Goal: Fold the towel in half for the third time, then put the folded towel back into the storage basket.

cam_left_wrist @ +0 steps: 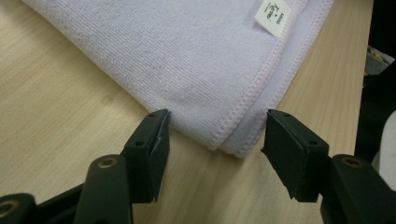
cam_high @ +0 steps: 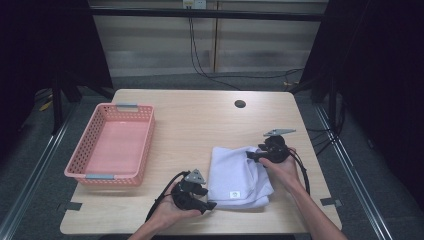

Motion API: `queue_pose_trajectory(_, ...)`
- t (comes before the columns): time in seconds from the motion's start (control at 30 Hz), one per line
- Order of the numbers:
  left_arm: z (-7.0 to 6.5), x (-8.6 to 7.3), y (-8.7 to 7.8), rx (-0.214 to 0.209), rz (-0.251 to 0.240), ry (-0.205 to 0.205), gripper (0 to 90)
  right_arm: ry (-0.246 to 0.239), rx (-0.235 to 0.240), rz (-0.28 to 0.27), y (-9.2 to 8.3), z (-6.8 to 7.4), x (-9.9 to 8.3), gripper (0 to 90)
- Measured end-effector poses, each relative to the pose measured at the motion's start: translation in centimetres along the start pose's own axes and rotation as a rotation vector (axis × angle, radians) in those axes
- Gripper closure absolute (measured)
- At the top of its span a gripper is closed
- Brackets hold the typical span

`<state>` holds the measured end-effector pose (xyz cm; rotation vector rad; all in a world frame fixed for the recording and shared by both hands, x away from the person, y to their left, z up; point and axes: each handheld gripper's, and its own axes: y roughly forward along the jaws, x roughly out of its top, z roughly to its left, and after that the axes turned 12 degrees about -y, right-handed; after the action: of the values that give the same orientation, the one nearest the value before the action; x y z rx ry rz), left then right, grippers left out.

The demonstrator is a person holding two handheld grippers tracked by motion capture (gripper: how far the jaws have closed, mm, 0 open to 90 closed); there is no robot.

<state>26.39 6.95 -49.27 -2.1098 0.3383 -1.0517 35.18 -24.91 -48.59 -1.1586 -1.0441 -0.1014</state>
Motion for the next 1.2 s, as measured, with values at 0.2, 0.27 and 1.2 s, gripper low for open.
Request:
queue_pose_trajectory(0.2, -0.1, 0.0, 0.0, 0.009, 0.001, 0.001, 40.4, 0.018, -0.006, 0.013, -1.0, -1.6, -1.6, 33.0)
queue_pose_trajectory(0.27, -0.1, 0.0, 0.0, 0.005, -0.001, 0.001, 39.5, 0.017, 0.005, 0.008, -1.1, -1.7, -1.8, 32.8)
queue_pose_trajectory(1.2, -0.3, 0.6, 1.0, 0.013, -0.012, 0.024, 19.3, -0.036, 0.087, 0.05, -0.3, -0.4, -2.2, 20.2)
